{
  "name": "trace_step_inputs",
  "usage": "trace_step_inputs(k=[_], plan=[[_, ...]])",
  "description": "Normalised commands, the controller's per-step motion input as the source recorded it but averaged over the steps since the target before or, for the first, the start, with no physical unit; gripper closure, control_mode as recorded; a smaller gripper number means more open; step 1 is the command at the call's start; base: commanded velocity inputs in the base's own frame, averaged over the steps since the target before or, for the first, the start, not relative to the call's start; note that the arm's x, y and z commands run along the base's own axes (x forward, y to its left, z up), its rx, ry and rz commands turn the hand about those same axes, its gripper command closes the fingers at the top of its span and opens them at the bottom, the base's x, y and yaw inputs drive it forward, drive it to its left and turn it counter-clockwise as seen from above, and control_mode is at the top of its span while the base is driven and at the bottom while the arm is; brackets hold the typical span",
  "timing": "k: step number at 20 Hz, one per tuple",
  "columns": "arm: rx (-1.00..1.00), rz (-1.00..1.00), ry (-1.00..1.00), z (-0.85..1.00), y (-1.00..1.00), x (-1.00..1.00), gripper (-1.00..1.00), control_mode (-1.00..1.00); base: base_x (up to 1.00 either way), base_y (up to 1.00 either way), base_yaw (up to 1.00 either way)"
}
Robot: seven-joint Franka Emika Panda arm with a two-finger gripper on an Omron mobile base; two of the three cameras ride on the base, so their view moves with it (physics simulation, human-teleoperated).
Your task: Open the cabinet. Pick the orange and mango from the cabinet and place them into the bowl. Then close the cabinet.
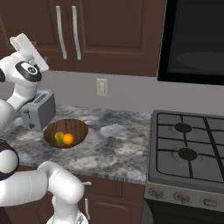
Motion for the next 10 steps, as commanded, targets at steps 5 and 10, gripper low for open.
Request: trace_step_inputs(k=[5, 10], plan=[[0.00, 0.12, 0.00, 0.00, -0.18, 0.10, -1.00, -1.00, 0.00, 0.00, 0.00], [0.00, 0.10, 0.00, 0.00, -0.14, -0.16, -1.00, -1.00, 0.00, 0.00, 0.00]])
